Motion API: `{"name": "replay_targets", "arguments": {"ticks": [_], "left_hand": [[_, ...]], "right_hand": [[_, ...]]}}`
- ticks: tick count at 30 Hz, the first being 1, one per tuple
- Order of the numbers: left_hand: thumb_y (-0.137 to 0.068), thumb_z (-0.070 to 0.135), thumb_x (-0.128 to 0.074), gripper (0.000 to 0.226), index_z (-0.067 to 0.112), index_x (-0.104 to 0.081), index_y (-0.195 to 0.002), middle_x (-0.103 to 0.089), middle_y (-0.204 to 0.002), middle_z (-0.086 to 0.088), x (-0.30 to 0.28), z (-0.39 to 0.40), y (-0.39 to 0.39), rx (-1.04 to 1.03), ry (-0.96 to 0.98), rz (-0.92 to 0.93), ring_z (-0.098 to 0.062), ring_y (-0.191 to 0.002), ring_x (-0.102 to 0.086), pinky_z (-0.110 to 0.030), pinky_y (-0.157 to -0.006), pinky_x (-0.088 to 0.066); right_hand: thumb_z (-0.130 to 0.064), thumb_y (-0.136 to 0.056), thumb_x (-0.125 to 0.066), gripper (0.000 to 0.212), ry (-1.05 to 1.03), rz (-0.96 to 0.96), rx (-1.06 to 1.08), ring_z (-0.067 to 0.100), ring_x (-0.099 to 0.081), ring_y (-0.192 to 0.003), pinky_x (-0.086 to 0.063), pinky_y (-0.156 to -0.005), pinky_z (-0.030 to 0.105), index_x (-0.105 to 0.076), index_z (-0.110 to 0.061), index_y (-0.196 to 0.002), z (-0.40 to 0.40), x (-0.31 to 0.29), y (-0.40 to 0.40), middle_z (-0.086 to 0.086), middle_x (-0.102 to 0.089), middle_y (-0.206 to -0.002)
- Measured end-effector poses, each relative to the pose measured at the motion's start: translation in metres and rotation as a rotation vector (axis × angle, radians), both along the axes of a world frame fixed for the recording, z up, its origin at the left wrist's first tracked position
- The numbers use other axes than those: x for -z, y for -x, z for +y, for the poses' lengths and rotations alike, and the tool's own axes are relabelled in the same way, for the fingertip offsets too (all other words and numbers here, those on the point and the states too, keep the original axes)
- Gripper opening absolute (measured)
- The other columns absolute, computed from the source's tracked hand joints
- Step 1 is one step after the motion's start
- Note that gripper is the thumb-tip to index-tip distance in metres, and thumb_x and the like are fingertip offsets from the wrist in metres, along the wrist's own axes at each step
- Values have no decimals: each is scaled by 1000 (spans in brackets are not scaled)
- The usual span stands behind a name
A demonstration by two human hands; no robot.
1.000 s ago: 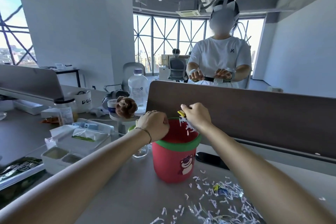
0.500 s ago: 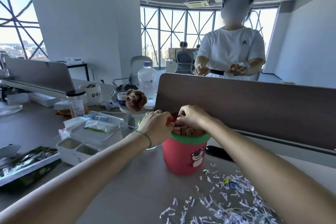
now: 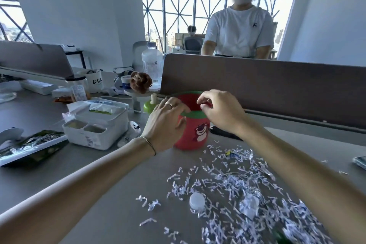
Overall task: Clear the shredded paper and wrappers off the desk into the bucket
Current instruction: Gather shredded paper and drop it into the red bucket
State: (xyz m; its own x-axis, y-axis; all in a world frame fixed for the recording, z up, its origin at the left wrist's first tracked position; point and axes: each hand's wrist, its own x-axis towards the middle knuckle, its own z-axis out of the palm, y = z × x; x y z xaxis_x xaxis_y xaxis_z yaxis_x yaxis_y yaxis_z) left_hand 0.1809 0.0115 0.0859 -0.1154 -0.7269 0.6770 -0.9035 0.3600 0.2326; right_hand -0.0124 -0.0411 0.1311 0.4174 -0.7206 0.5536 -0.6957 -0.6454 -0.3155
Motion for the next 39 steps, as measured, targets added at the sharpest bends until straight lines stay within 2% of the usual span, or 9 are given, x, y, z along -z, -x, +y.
{"name": "replay_targets", "arguments": {"ticks": [6,10,14,17,19,23,28,33,39], "left_hand": [[-89,41,-54,40,26,-65,-124,-57,-128,2,51,39,19,26,-217,-82,-22,-122,-48,-42,-102,-46],[-88,64,-45,59,41,-45,-142,-36,-152,1,96,55,34,32,-493,-143,-20,-147,-23,-46,-115,-36],[-85,84,-33,86,43,-13,-158,-18,-166,3,133,62,48,67,-644,-230,-19,-155,-4,-47,-124,-18],[-80,90,-31,99,40,-1,-160,-1,-171,3,145,67,67,105,-701,-288,-17,-156,9,-46,-126,2],[-76,94,-35,107,41,5,-159,2,-171,3,149,66,80,175,-695,-284,-16,-156,12,-46,-126,6],[-70,94,-49,116,39,-1,-161,-12,-169,6,149,56,101,265,-584,-253,-13,-155,-5,-40,-126,-3],[-79,79,-48,62,41,-56,-128,-53,-133,7,148,40,111,169,-420,-191,-19,-127,-44,-39,-108,-40],[-91,41,-53,14,28,-56,-95,-61,-100,7,152,41,111,222,-291,-163,-21,-98,-58,-38,-71,-54],[-97,30,-48,13,23,-49,-87,-62,-71,0,147,41,110,271,-242,-200,-28,-66,-58,-35,-53,-40]], "right_hand": [[-20,-93,-60,16,-76,63,14,12,-63,-84,-49,-72,32,-74,-25,-100,49,45,35,-11,-68,-95],[-19,-93,-62,15,-139,102,29,15,-64,-84,-55,-78,37,-73,-23,-102,72,79,60,-6,-69,-96],[-17,-96,-63,16,-191,130,57,-4,-50,-59,-39,-57,10,-74,-20,-107,82,107,88,-5,-73,-107],[-15,-96,-64,15,-221,117,85,-9,-40,-54,-32,-52,7,-74,-18,-108,84,122,108,-4,-73,-112],[-17,-97,-64,16,-235,110,101,-10,-47,-68,-36,-65,8,-73,-18,-111,84,128,120,-3,-71,-119],[-23,-98,-63,19,-281,105,149,14,-67,-100,-56,-92,36,-70,-22,-116,83,138,137,-3,-69,-125],[-30,-101,-59,31,-316,173,149,15,-62,-116,-50,-105,40,-62,-22,-131,84,146,148,0,-62,-138],[-45,-102,-52,56,-311,285,134,19,-26,-152,-14,-123,39,-40,-27,-153,86,155,149,0,-30,-164],[-63,-98,-45,72,-285,403,67,21,-7,-157,-6,-128,46,-22,-34,-159,82,163,140,-1,-10,-171]]}}
